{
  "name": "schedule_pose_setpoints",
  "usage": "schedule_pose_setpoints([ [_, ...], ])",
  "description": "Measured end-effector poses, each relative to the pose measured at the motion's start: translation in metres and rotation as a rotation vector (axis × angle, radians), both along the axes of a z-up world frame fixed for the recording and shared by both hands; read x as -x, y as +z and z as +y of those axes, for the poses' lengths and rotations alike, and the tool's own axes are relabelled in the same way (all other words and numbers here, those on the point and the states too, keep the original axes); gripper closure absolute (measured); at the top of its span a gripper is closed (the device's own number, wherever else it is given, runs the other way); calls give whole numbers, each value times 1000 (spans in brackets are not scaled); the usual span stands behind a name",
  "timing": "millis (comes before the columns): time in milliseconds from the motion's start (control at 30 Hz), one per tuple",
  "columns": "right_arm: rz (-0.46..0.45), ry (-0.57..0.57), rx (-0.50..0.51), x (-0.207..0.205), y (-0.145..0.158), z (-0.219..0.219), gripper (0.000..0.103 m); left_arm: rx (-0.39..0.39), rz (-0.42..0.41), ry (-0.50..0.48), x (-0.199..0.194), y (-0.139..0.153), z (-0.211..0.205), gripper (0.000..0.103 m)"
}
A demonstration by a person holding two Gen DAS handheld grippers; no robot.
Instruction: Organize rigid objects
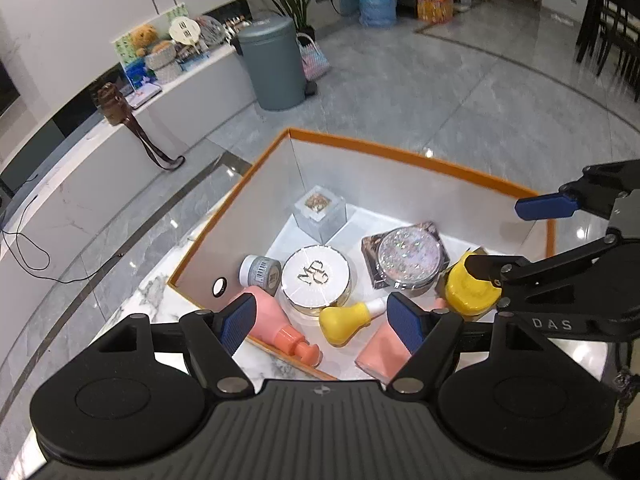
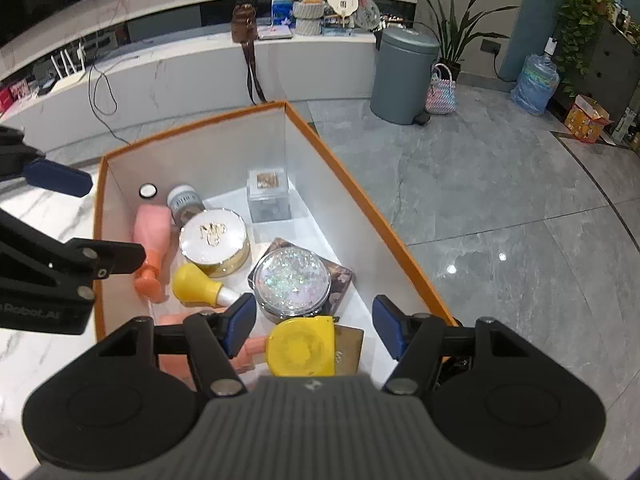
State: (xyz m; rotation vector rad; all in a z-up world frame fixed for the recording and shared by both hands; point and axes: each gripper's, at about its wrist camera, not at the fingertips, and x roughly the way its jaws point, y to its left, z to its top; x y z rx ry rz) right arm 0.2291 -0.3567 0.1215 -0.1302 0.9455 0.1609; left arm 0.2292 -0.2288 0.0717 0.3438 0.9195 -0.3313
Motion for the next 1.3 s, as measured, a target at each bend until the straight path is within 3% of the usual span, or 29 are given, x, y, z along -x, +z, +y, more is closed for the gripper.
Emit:
schedule_pose_setpoints([
  [133,-37,-17,-15,9,11,-2,25,34,-22,47,15,11,5,15],
  [300,-63,-23,-53,23,21,-5,25,39,-69,116,37,22,8,15],
  [400,-80,-36,-72,30,25,-6,19,69,-75,180,48,26,13,14],
  [633,-90,-50,-115,43,28,-13,18,140,-56,343,62,24,23,14],
  [767,-90,-46,-103,50,25,-12,18,128,-50,374,69,17,18,14],
  [1300,-35,-45,-70,54,13,-7,18,214,3,484,84,-5,13,13],
])
